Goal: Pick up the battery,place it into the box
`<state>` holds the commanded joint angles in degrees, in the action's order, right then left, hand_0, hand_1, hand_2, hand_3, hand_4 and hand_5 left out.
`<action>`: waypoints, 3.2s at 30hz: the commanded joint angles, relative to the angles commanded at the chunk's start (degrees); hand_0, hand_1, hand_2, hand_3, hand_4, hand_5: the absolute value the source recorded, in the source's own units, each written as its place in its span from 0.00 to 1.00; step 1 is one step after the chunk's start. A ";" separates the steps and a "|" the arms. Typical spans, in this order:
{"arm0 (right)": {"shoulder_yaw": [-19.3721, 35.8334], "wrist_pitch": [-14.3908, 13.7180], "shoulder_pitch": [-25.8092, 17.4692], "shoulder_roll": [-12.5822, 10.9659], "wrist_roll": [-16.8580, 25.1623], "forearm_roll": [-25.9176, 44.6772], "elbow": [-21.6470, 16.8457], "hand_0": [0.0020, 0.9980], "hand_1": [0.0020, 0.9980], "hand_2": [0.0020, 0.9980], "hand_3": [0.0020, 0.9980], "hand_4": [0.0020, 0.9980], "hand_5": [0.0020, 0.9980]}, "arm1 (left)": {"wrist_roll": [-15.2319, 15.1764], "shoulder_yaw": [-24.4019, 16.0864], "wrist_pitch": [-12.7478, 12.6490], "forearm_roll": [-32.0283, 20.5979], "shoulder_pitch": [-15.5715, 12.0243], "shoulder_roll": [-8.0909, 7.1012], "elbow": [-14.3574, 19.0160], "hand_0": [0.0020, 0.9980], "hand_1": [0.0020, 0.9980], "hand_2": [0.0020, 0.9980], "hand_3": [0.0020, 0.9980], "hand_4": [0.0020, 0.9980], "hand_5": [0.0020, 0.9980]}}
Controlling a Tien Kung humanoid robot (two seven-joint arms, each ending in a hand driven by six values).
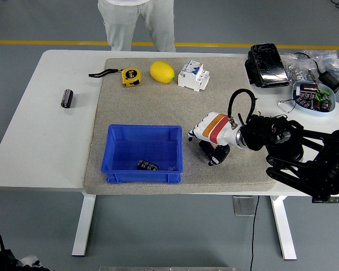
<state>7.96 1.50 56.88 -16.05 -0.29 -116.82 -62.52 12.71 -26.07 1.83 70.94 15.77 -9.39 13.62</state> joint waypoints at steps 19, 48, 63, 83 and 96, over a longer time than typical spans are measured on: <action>-0.05 -1.15 -0.34 0.00 0.88 -0.46 1.72 0.46 0.49 0.57 0.62 0.88 0.20 | -0.04 0.14 0.07 -0.25 0.02 0.06 0.06 0.76 0.78 0.82 0.65 0.68 0.53; 0.06 -1.91 -0.34 -0.25 1.61 -1.50 0.99 0.39 0.46 0.53 0.62 0.83 0.14 | -0.08 -0.36 0.43 0.44 -0.42 0.00 0.12 0.76 0.78 0.82 0.65 0.68 0.53; 1.62 -2.12 0.25 -1.26 1.48 -1.57 -1.15 0.39 0.45 0.53 0.61 0.82 0.13 | -0.18 -0.59 0.69 0.67 -0.30 -0.38 0.07 0.76 0.77 0.81 0.65 0.68 0.53; 7.15 -3.45 3.49 -0.38 -0.60 0.41 -11.72 0.40 0.45 0.52 0.60 0.81 0.12 | -0.18 -1.29 1.08 1.01 -0.62 -0.69 -0.05 0.76 0.76 0.80 0.64 0.68 0.53; 3.56 -5.63 4.92 5.82 -2.13 0.62 -11.68 0.49 0.55 0.74 0.90 0.95 0.20 | -0.06 -1.24 1.39 0.89 -0.45 -0.85 0.05 0.76 0.76 0.80 0.64 0.68 0.53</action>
<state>11.52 -4.14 61.80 -10.23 -2.42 -116.20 -74.20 12.65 -27.31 3.21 71.84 15.32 -10.24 13.67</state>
